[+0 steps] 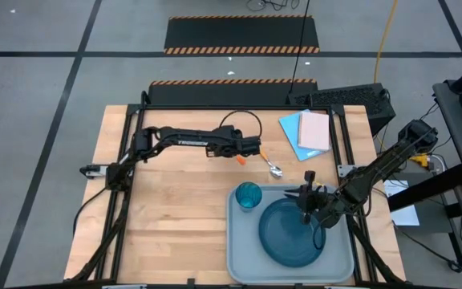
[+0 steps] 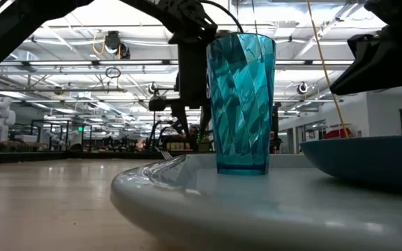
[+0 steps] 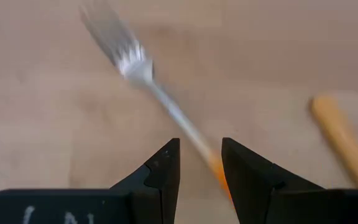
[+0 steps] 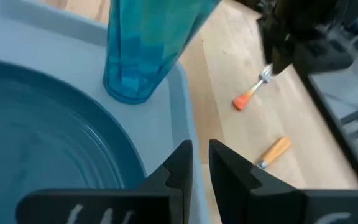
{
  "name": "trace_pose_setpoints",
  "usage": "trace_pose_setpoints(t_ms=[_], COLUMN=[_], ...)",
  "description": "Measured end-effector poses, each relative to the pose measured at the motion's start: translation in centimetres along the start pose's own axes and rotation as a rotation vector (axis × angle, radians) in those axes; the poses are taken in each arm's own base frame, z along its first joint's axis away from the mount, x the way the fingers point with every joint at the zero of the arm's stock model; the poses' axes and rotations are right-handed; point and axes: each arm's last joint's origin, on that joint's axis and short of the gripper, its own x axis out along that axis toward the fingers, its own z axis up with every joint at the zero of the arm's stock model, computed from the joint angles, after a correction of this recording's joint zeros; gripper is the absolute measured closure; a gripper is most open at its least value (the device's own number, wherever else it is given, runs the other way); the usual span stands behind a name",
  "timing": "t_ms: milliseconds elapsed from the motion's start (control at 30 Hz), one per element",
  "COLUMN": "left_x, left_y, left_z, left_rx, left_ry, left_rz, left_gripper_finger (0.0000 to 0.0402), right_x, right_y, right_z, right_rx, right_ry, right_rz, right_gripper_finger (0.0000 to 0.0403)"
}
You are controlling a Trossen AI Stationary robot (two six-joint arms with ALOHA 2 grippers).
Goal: Pick and place plate/cup/fork/spoon on tray
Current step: Put the orange fork on the gray tray to the left of the blue plate
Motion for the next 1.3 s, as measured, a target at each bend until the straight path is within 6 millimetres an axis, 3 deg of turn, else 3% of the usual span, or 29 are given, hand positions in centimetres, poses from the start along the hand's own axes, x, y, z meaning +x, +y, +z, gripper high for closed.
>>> trace_pose_setpoints(t_ms=[133, 533, 767, 1300], left_x=[0.2, -0.1, 0.0, 4.0], left_y=[0.1, 0.0, 0.0, -0.7], left_z=[-0.1, -0.9, -0.7, -1.3], left_rx=[-0.040, -0.260, -0.337, -0.453], left_ry=[0.072, 0.069, 0.049, 0.040], left_rz=[0.010, 0.011, 0.008, 0.040], left_gripper_finger=[0.0282, 0.0282, 0.0282, 0.0282], right_x=[0.0, 0.0, 0.0, 0.0], right_y=[0.0, 0.5, 0.5, 0.7], right_z=[0.0, -0.1, -0.1, 0.2], right_rx=[-0.094, -0.289, -0.353, -0.456], right_ry=[0.000, 0.015, 0.010, -0.032], right_rz=[-0.002, 0.161, 0.167, 0.256], right_gripper_finger=[0.0360, 0.0360, 0.0360, 0.0360])
